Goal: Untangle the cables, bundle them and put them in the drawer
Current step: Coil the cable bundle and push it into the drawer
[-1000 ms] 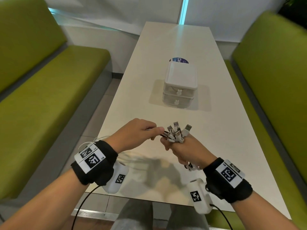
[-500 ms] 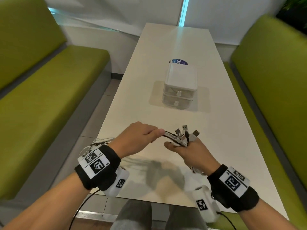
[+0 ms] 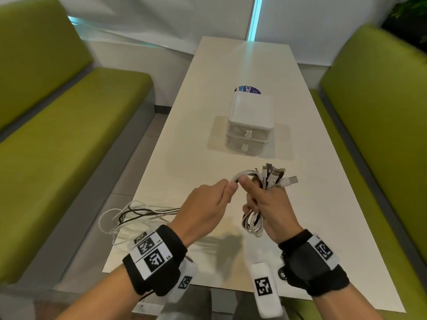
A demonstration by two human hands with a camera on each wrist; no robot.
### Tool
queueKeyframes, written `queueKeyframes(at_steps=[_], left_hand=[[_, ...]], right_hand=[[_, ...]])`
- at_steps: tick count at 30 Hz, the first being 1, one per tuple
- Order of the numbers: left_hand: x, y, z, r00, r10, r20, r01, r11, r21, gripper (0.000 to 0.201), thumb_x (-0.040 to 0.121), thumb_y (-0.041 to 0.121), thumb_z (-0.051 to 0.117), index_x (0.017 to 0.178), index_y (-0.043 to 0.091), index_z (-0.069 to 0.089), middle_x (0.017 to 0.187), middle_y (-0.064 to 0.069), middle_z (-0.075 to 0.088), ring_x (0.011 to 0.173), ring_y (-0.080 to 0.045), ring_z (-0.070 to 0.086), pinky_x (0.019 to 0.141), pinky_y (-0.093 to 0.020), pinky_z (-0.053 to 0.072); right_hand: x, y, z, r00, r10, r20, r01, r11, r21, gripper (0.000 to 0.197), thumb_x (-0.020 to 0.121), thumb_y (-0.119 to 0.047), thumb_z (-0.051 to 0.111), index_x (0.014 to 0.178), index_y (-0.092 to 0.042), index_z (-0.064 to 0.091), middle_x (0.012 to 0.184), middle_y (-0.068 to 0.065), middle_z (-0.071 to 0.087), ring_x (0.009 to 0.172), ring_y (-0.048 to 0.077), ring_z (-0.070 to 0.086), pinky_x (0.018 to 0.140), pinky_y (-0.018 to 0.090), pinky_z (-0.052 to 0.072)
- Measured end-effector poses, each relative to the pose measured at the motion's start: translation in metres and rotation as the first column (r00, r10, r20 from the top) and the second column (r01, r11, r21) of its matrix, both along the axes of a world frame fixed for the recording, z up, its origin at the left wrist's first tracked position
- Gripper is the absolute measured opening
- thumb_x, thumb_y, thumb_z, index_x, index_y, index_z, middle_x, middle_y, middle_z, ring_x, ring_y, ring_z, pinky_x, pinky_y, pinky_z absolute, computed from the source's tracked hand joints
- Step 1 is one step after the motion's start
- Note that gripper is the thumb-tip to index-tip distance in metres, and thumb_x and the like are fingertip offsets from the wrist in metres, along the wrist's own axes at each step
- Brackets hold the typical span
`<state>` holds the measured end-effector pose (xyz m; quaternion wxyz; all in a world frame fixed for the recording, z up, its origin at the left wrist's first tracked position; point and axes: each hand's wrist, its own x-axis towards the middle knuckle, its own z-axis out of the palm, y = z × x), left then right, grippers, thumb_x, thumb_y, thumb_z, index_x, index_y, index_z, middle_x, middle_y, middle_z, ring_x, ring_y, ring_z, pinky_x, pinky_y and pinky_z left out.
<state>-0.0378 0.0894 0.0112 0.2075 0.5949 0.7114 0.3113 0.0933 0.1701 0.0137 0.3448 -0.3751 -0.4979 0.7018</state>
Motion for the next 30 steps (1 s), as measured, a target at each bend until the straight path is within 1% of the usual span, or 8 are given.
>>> queueKeyframes(at_steps=[3, 7, 13, 18, 22, 24, 26, 30], left_hand=[[0.010, 0.003, -0.002, 0.989, -0.067, -0.130, 0.063, 0.997, -0.040, 0.041, 0.102, 0.048, 0.020, 0.093, 0.019, 0.047, 0.075, -0.004, 0.063, 0.069, -0.030, 0.057, 0.066, -0.043, 0.043], [0.019, 0.011, 0.000, 0.948, -0.125, -0.293, 0.096, 0.989, -0.110, 0.035, 0.105, 0.039, 0.020, 0.109, 0.017, 0.047, 0.072, -0.002, 0.054, 0.063, -0.031, 0.051, 0.058, -0.038, 0.036], [0.027, 0.011, 0.008, 0.792, -0.281, -0.541, 0.160, 0.952, -0.260, 0.018, 0.102, 0.019, 0.030, 0.092, 0.014, 0.043, 0.085, -0.013, 0.063, 0.061, -0.029, 0.042, 0.058, -0.037, 0.029], [0.030, 0.006, 0.001, 0.749, -0.319, -0.581, 0.160, 0.938, -0.309, 0.021, 0.100, 0.015, 0.032, 0.114, 0.008, 0.045, 0.090, -0.012, 0.063, 0.058, -0.027, 0.038, 0.056, -0.037, 0.027], [0.030, 0.003, 0.000, 0.831, -0.256, -0.494, 0.171, 0.962, -0.212, 0.031, 0.100, 0.017, 0.031, 0.130, 0.010, 0.035, 0.093, -0.009, 0.063, 0.056, -0.025, 0.035, 0.056, -0.035, 0.027], [0.025, 0.005, -0.002, 0.898, -0.194, -0.395, 0.139, 0.977, -0.165, 0.027, 0.103, 0.031, 0.029, 0.122, 0.014, 0.037, 0.093, -0.009, 0.066, 0.061, -0.028, 0.043, 0.058, -0.036, 0.030], [0.019, 0.006, -0.004, 0.940, -0.151, -0.305, 0.102, 0.980, -0.171, 0.035, 0.102, 0.044, 0.029, 0.119, 0.016, 0.040, 0.092, -0.011, 0.067, 0.072, -0.033, 0.055, 0.060, -0.037, 0.035], [0.012, 0.007, -0.008, 0.947, -0.088, -0.310, 0.032, 0.983, -0.180, 0.049, 0.098, 0.057, 0.028, 0.108, 0.016, 0.053, 0.090, -0.013, 0.066, 0.082, -0.035, 0.059, 0.062, -0.036, 0.031]], right_hand=[[-0.004, -0.002, -0.004, 0.995, -0.080, 0.066, 0.078, 0.996, 0.042, 0.052, 0.059, -0.044, 0.083, 0.077, -0.010, 0.047, 0.053, 0.003, 0.030, 0.041, 0.014, 0.030, 0.048, 0.032, 0.039], [-0.007, -0.002, -0.007, 0.987, -0.111, 0.118, 0.100, 0.990, 0.095, 0.059, 0.058, -0.054, 0.083, 0.069, -0.011, 0.044, 0.058, 0.004, 0.034, 0.053, 0.018, 0.035, 0.052, 0.033, 0.036], [-0.014, -0.001, -0.008, 0.976, -0.121, 0.181, 0.108, 0.991, 0.080, 0.055, 0.072, -0.033, 0.082, 0.061, -0.020, 0.030, 0.055, -0.005, 0.030, 0.058, 0.015, 0.033, 0.061, 0.033, 0.034], [-0.017, -0.007, -0.015, 0.940, -0.240, 0.241, 0.211, 0.967, 0.141, 0.045, 0.083, -0.030, 0.073, 0.057, -0.020, 0.038, 0.048, -0.010, 0.041, 0.051, 0.009, 0.040, 0.061, 0.031, 0.038], [-0.018, -0.002, -0.011, 0.944, -0.297, 0.144, 0.296, 0.955, 0.029, 0.038, 0.085, -0.034, 0.071, 0.062, -0.017, 0.046, 0.053, -0.004, 0.049, 0.050, 0.013, 0.046, 0.055, 0.031, 0.040], [-0.019, 0.001, -0.006, 0.949, -0.305, 0.078, 0.310, 0.948, -0.069, 0.038, 0.087, -0.036, 0.068, 0.064, -0.015, 0.047, 0.052, 0.000, 0.049, 0.048, 0.016, 0.048, 0.051, 0.030, 0.041], [-0.021, 0.001, -0.001, 0.956, -0.292, -0.025, 0.285, 0.946, -0.153, 0.034, 0.090, -0.034, 0.064, 0.069, -0.012, 0.049, 0.050, 0.002, 0.046, 0.052, 0.018, 0.057, 0.053, 0.031, 0.048], [-0.024, -0.003, 0.003, 0.955, -0.257, -0.150, 0.224, 0.952, -0.209, 0.024, 0.096, -0.031, 0.055, 0.087, -0.008, 0.054, 0.047, 0.001, 0.042, 0.063, 0.022, 0.069, 0.061, 0.034, 0.054]])
